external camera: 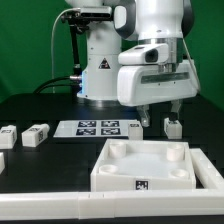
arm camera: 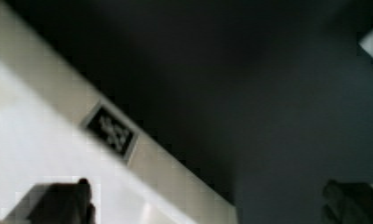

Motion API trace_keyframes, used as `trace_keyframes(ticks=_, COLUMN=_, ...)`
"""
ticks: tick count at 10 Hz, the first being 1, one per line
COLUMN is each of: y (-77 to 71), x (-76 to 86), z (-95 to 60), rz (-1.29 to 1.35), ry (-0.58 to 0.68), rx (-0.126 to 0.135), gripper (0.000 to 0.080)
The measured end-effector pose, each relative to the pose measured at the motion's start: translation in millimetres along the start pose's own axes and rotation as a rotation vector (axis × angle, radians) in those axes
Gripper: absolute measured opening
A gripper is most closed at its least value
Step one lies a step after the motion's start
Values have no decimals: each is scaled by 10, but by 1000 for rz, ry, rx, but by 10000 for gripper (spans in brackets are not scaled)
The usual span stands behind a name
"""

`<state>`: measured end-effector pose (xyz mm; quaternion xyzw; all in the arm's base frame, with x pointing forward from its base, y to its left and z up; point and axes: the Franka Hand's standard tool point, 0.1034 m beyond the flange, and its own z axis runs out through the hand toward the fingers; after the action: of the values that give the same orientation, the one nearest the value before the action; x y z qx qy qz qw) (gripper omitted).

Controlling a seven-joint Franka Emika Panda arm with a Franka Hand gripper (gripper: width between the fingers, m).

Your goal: Assemble one leg

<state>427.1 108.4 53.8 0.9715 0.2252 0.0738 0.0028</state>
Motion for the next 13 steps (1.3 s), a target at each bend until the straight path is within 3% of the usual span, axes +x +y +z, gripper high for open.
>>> trace_keyframes(ticks=4, y=-382, x=-112, z=31, rz=581, ry=-23, rx=29, gripper=648)
trace_keyframes(ticks=9, y=-388, x=-135, z=56, rz=578, ry=-57, rx=35, gripper=648)
trace_keyframes(ticks=11, y=-374, x=-194, z=43, rz=536, ry=-273, rx=71, gripper=648)
trace_keyframes(ticks=13, y=-456, x=-276, z=16, rz=529, ry=-454, rx=99, gripper=648)
